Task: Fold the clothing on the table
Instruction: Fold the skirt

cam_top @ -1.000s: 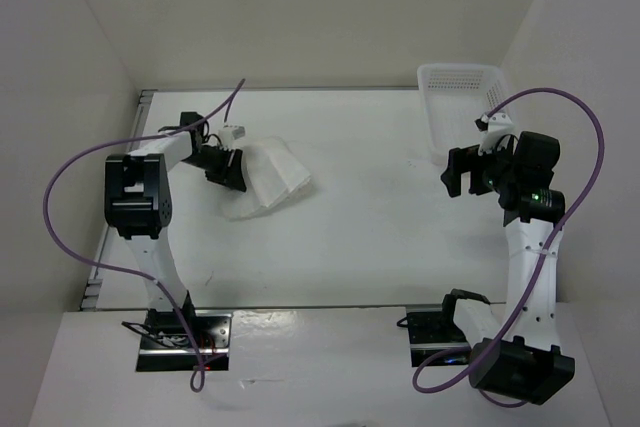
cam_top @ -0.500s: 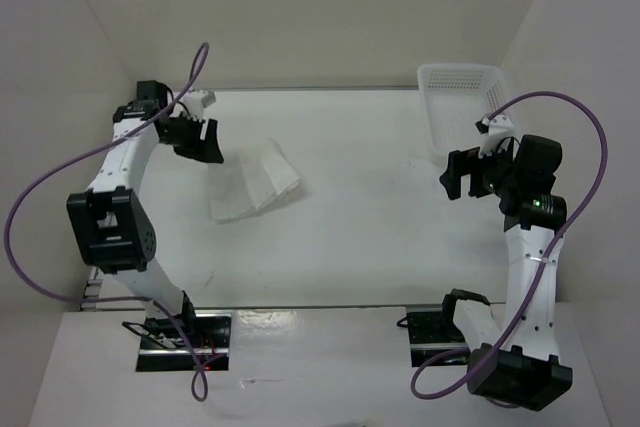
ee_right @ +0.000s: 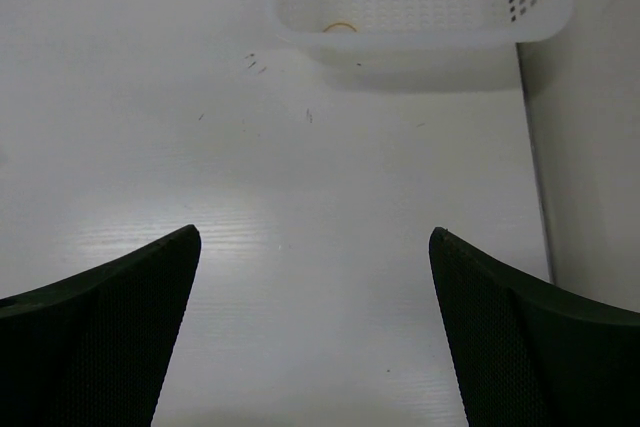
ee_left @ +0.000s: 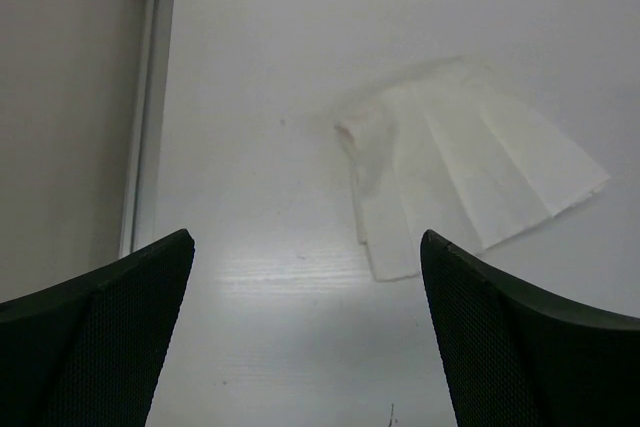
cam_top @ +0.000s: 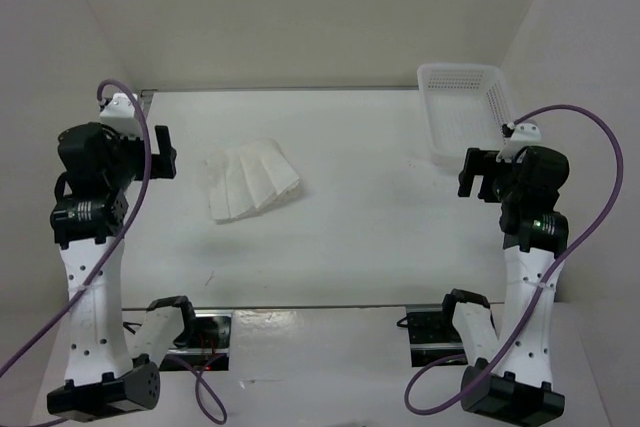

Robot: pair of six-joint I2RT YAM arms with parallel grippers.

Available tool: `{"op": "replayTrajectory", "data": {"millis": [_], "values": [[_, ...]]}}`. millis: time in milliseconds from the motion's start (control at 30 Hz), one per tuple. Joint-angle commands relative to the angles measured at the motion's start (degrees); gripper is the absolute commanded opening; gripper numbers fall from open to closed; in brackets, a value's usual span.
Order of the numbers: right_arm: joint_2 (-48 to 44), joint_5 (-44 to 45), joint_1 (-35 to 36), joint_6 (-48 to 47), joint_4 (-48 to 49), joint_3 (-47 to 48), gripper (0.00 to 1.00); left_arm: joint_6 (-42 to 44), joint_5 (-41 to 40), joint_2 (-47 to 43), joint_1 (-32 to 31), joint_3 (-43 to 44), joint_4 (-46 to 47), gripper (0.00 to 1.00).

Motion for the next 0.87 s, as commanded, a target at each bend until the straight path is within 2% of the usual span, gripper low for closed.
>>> {"op": "replayTrajectory", "data": {"millis": [0,267,367,500,533,700,833], "values": [[-1.1,7.0,-0.5,4.8,3.0,1.5,0.99,-4.4,-7.2,-0.3,1.2,-5.6,0.2,1.00],[-4.6,6.4,-1.7,1.1,1.9,3.6,0.99,-6.3,-10.7,-3.9,3.0,-10.1,0.2,1.00],[-9.0,4.1,-4.1,-0.4,1.9,4.3,0.99,-6.3,-9.4,-3.9,3.0,-9.5,-1.3,1.00],[-23.1,2.1,-4.8,-0.9,5.3,1.7,0.99,-5.7,-9.4,-6.0,4.0,-10.0,-2.5,1.00],[-23.2,2.1,-4.8,-0.4,5.3,2.4,0.99,-5.7,-9.4,-6.0,4.0,-10.0,-2.5,1.00],[-22.2,7.9,-4.8,4.3,4.5,2.3,0.99,-5.2,-7.1,-6.0,4.6,-10.6,-2.5,1.00],[-21.7,14.1,-4.8,2.5,3.9,1.8,0.99,-5.2,-6.6,-5.5,4.6,-10.6,-2.5,1.00]]}}
